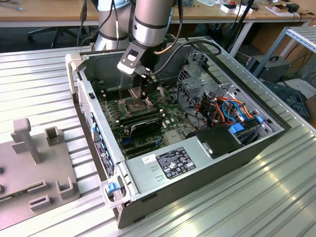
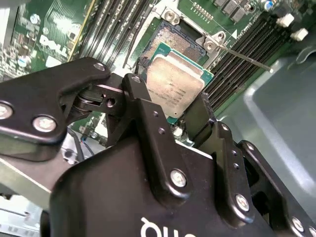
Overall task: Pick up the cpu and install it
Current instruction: 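Place the cpu into insertion slot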
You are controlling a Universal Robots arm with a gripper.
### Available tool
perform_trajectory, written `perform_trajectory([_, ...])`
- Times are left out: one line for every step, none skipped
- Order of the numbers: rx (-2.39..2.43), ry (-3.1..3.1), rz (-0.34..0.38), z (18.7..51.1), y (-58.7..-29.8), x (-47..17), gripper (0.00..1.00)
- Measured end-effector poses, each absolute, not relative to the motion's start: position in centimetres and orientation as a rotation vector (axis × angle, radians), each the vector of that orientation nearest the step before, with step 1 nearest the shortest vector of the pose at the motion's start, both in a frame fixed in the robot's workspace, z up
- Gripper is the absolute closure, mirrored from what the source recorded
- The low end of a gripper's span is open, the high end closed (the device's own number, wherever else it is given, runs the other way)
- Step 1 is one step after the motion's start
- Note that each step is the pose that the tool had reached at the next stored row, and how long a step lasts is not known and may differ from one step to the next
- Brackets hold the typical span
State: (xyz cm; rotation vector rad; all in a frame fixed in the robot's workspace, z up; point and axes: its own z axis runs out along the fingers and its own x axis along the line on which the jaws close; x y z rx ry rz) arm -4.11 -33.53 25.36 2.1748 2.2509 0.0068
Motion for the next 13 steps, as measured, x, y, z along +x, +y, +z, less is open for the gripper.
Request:
perform_trajectory([2.188,2.238,0.007,25.4,-33.5,-4.1,0.45])
perform_trajectory([2.195,2.231,0.007,25.4,-33.5,-4.1,0.45])
perform_trajectory([2.195,2.231,0.006,25.4,-33.5,-4.1,0.45])
perform_trajectory([2.195,2.231,0.007,25.3,-33.5,-4.1,0.45])
perform_trajectory([2.195,2.231,0.007,25.3,-33.5,-4.1,0.45])
perform_trajectory([2.195,2.231,0.007,25.3,-33.5,-4.1,0.45])
perform_trajectory([2.195,2.231,0.008,25.3,-33.5,-4.1,0.45])
perform_trajectory([2.195,2.231,0.007,25.2,-33.5,-4.1,0.45])
perform_trajectory([2.195,2.231,0.007,25.0,-33.5,-4.1,0.45])
perform_trajectory([2.196,2.231,0.007,24.8,-33.5,-4.1,0.45])
perform_trajectory([2.196,2.231,0.007,24.6,-33.5,-4.1,0.45])
perform_trajectory([2.195,2.231,0.007,24.3,-33.4,-4.1,0.45])
perform_trajectory([2.195,2.231,0.007,24.1,-33.4,-4.1,0.45])
